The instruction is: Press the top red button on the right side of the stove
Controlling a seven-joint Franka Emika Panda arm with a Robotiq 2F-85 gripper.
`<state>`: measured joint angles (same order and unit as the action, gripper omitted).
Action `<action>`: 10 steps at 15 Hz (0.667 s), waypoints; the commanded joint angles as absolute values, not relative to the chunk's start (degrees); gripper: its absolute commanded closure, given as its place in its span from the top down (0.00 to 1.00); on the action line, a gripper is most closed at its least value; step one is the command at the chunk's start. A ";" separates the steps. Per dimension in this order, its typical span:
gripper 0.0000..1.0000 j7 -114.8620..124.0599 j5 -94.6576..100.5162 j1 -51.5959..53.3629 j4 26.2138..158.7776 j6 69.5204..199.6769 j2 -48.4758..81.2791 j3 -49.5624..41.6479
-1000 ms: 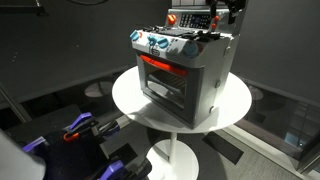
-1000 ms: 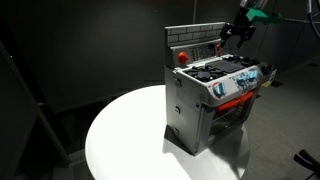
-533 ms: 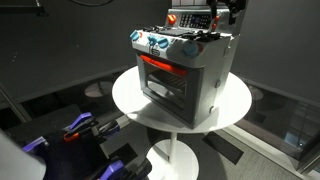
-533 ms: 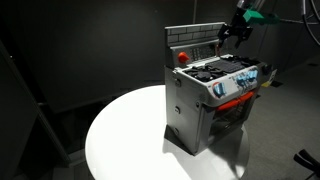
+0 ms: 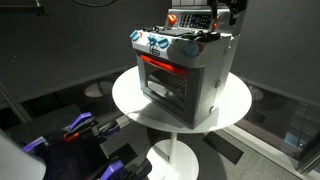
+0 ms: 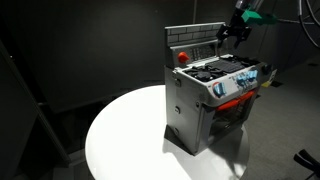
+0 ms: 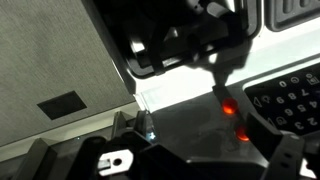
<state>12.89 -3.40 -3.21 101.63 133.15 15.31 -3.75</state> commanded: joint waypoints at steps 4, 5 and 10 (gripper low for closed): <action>1.00 10.07 -3.07 -3.42 100.66 123.77 13.21 -3.85; 1.00 9.05 -3.04 -3.51 100.93 121.41 12.52 -3.79; 1.00 4.15 -0.29 -3.58 102.79 109.00 8.00 -4.13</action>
